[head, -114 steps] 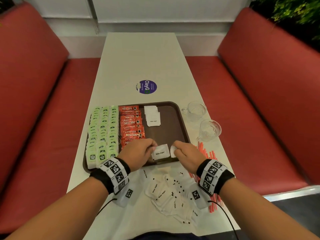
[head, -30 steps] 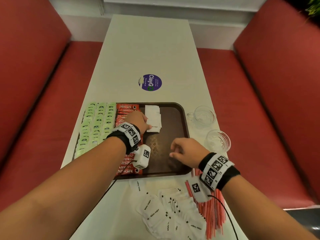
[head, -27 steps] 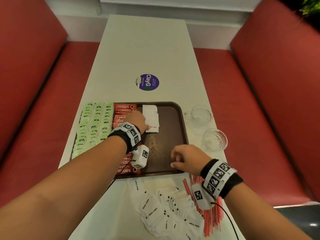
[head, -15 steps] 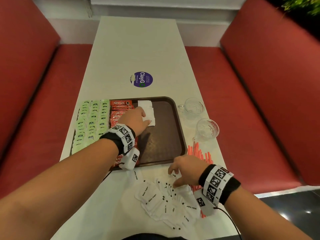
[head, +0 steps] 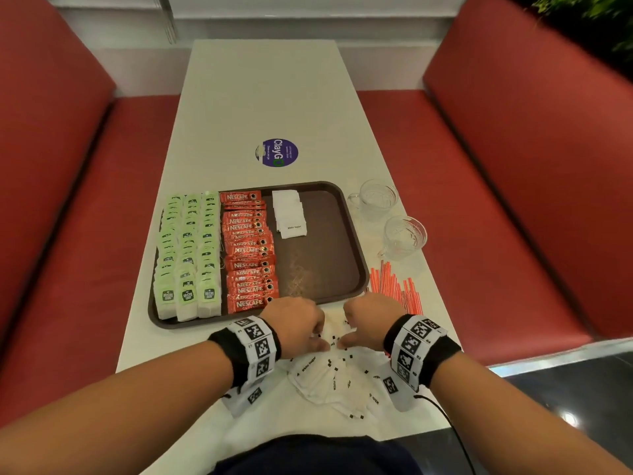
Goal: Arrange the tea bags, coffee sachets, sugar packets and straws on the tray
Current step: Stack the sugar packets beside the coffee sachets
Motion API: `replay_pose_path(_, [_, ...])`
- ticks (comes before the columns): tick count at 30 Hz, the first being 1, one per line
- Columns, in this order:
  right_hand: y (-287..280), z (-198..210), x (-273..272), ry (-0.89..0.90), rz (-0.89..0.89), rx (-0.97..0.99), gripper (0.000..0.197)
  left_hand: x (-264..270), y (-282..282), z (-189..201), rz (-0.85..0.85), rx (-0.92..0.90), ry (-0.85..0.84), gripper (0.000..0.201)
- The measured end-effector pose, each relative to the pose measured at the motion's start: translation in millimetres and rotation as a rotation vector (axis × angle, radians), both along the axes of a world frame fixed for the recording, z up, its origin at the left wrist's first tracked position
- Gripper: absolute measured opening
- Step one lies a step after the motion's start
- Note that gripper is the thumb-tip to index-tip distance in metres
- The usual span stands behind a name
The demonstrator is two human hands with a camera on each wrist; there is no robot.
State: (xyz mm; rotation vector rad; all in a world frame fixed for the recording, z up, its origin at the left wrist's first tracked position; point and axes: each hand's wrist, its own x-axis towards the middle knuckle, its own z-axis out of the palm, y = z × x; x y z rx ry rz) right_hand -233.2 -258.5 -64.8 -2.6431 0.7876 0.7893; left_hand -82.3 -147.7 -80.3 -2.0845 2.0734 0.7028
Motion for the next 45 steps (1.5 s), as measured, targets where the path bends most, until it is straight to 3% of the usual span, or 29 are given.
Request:
replay_pose_path(5, [2, 3, -3, -0.026, -0.093, 0.148, 0.042, -8, -1, -1, 0.045, 0.016, -0.080, 0.040])
replay_pose_path(8, [3, 5, -3, -0.020, -0.052, 0.184, 0.040, -10, -4, 1, 0.056, 0.037, -0.033, 0.032])
replay_pose_path(13, [-1, 9, -2, -0.072, 0.004, 0.187, 0.035, 0, -4, 5, 0.101, 0.002, 0.150, 0.018])
replay_pose_path(17, [-6, 13, 1, -0.230, -0.071, 0.257, 0.012, 15, -1, 11, 0.204, -0.142, 0.354, 0.011])
replay_pose_path(24, [-13, 14, 11, -0.440, -0.198, 0.332, 0.020, 42, -1, 20, 0.420, -0.262, 0.599, 0.017])
replay_pose_path(35, [-27, 10, 47, -0.750, -0.450, 0.318, 0.018, 68, -7, 32, 0.530, -0.425, 0.637, 0.025])
replay_pose_path(41, [-26, 22, 67, -0.730, -0.312, 0.437, 0.018, 77, -17, 40, 0.454, -0.379, 0.576, 0.032])
replay_pose_path(45, [-30, 20, 77, -0.733, -0.302, 0.428, 0.015, 82, -21, 42, 0.550, -0.450, 0.667, 0.030])
